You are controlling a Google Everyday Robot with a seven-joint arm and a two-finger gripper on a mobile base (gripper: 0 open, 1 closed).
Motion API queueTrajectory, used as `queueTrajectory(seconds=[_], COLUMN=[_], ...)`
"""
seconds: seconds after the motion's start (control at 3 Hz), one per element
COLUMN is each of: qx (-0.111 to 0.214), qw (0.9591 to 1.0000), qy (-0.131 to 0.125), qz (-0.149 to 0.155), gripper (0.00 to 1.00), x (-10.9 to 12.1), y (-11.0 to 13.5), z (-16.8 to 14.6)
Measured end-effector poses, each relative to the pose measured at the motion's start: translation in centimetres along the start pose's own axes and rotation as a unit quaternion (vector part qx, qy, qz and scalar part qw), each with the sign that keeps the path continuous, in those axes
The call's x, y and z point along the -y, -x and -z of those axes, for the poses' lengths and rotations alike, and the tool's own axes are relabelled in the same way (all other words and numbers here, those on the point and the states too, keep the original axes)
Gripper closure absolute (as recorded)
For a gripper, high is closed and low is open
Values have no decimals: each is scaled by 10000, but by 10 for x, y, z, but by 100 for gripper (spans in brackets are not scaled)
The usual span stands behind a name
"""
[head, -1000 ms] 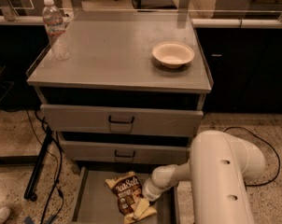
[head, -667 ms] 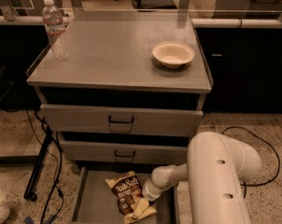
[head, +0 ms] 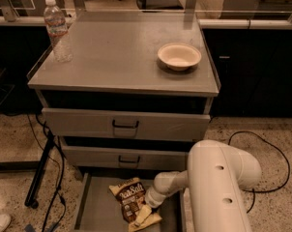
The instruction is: Pick brown chip bag from bottom drawer and place on counter
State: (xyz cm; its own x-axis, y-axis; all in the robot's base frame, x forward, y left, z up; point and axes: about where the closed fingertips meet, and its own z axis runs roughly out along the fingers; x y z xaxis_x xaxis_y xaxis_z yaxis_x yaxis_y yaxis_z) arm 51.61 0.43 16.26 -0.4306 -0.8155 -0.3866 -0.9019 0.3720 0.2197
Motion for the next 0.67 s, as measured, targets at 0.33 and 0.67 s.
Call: queueTrajectory(seconds=[0.33,0.67], qx=[76,26], qw=[9999,9995], qy=[114,267], qz=[23,-152], gripper=[0,0], x=[-2,-1], y=[-3,-15], z=[-10,-38])
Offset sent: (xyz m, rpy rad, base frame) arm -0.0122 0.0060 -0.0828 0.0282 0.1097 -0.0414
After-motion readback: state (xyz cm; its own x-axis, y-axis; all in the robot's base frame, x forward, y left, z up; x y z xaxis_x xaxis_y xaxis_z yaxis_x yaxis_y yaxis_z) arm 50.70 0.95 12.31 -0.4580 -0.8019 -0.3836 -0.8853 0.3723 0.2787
